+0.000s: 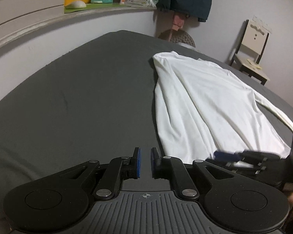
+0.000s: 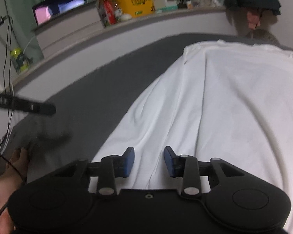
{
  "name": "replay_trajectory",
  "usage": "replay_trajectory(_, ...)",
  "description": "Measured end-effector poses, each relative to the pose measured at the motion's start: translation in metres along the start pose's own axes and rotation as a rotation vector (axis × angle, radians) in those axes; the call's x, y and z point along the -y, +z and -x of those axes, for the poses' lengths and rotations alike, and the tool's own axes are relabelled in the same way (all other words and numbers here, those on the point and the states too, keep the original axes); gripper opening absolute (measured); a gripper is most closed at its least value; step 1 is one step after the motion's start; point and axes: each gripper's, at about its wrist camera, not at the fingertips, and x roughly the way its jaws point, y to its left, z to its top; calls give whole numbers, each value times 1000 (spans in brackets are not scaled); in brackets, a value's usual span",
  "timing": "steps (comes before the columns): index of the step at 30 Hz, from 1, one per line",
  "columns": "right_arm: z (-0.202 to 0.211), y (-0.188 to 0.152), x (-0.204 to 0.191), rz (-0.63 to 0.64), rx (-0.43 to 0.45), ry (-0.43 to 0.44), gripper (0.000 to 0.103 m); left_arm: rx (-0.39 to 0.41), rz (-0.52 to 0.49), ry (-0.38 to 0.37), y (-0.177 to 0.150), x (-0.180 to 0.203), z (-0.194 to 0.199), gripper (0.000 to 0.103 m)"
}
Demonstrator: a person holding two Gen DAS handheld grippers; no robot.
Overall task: Fold clothes
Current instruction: 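Grasp the white shirt's sleeve cuff with the right gripper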
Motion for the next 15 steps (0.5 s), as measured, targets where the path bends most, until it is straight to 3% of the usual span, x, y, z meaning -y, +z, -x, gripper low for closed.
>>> replay_trajectory(9, -5, -5, -1, -18, -18, 18, 35, 14, -3, -12, -3, -1, -1, 8)
replay_trajectory(12, -13, -1, -10, 19, -23, 6, 35, 15, -4, -13, -5, -4, -1, 8)
replay_trajectory(15, -23, -1, -8, -26, -40, -29, 35, 11, 8, -6, -6, -7, -1, 8)
